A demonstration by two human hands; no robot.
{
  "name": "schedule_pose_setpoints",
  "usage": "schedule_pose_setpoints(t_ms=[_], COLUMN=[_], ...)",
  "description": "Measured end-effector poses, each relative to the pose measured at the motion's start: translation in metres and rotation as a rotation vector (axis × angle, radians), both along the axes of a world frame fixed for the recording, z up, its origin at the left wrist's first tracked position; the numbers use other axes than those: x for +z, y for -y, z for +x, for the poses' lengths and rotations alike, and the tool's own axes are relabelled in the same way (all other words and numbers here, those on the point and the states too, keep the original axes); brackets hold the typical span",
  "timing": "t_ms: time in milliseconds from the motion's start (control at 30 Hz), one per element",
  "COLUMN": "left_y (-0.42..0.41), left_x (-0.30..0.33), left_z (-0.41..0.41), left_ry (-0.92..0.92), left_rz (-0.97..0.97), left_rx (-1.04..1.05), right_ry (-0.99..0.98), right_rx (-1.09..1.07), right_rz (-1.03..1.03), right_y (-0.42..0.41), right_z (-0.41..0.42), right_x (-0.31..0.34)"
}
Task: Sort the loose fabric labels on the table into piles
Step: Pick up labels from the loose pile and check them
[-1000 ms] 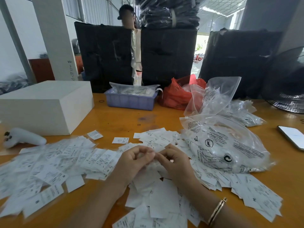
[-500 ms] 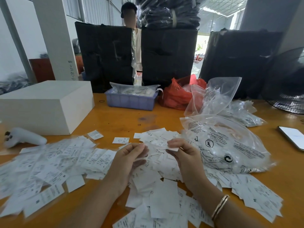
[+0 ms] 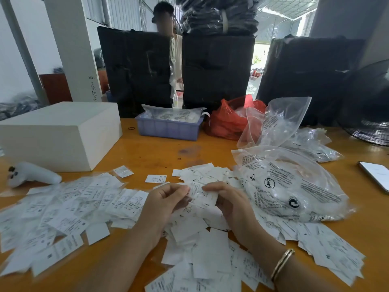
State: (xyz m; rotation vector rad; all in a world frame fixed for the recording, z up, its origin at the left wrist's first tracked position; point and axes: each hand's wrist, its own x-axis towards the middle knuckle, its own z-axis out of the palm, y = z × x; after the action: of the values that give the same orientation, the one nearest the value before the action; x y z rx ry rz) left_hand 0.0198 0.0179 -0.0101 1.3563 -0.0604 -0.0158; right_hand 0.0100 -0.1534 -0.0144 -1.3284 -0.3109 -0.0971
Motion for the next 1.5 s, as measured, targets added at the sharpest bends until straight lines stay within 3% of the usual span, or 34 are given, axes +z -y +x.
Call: schedule_pose_setpoints(t_ms=[100,233,467,767,1167,1500], left_y=[0.0,0.001,-0.003,-0.005,-0.004,-0.005], left_x=[-0.001,-0.002,0.001,0.0,-0.002,-0.003], left_z=[0.0,0.001,0.003,0.005,0.006,0.006], left_ry=[0.045,0.057,0.078,0.058,0.049,0.01], left_rz=[0.043,0.066,0.049,0.058,0.16,0.136], left_rx=[0.04,0.04,0.069,0.093,0.055,0.05], right_ry=[-0.129,-0.15,-0.19,-0.081,-0.031,0.008], right_rx=[0.056,-0.11,-0.185,-0.24,-0.263,-0.244], right_rz=[0.079,0.03,0.299,0.089,0.05,-0.177], right_y=[-0.003,-0.003,0.007,0.004,0.0,-0.003], right_z=[0.001,0.005,0.007,0.003,0.0,-0.001], right_x=[0.002,0.0,0.005,0.005,0.008,0.006])
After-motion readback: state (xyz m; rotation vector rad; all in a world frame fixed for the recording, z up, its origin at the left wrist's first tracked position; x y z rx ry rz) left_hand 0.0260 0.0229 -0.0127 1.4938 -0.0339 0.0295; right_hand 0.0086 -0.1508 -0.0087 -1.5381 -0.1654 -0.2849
